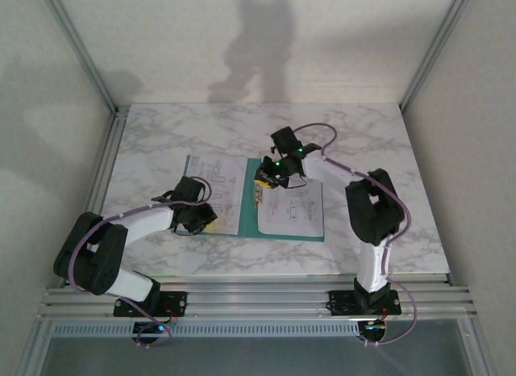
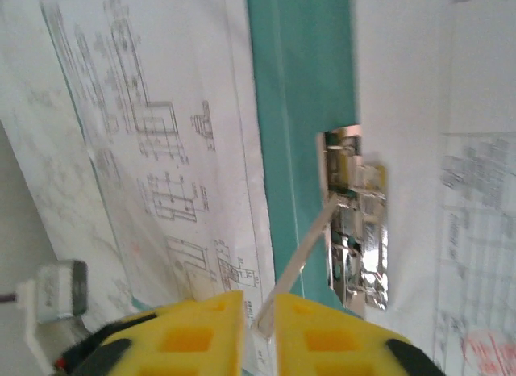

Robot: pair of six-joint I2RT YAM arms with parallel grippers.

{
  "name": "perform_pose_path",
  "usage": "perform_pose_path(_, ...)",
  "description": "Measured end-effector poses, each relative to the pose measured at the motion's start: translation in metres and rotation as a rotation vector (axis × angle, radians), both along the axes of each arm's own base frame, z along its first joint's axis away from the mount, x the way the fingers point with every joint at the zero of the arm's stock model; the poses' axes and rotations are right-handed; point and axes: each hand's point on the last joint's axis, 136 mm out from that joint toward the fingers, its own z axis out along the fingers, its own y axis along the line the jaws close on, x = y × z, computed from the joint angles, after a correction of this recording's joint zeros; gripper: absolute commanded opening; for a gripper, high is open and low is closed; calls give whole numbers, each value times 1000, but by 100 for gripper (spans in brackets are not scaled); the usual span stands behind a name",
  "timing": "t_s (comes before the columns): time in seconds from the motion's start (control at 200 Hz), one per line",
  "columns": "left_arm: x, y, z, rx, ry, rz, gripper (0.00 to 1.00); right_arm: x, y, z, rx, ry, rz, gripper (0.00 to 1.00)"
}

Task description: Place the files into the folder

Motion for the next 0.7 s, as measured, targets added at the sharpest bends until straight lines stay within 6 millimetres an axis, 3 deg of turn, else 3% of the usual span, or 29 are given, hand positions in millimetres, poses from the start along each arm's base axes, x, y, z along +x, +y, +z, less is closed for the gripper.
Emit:
perform_pose_path(0.17,-13,-21,0,-6,5,-68,18,9,-41,27,8,-78,-146,37)
perform_pose_path(0.345,-27,-51,0,-20,18,-151,18,1,-70,18,18,-49,-255,41)
perform_pose_path(0.701,-23,-118,0,-61,9,-289,16,-22,-84,1,86,19,-355,43)
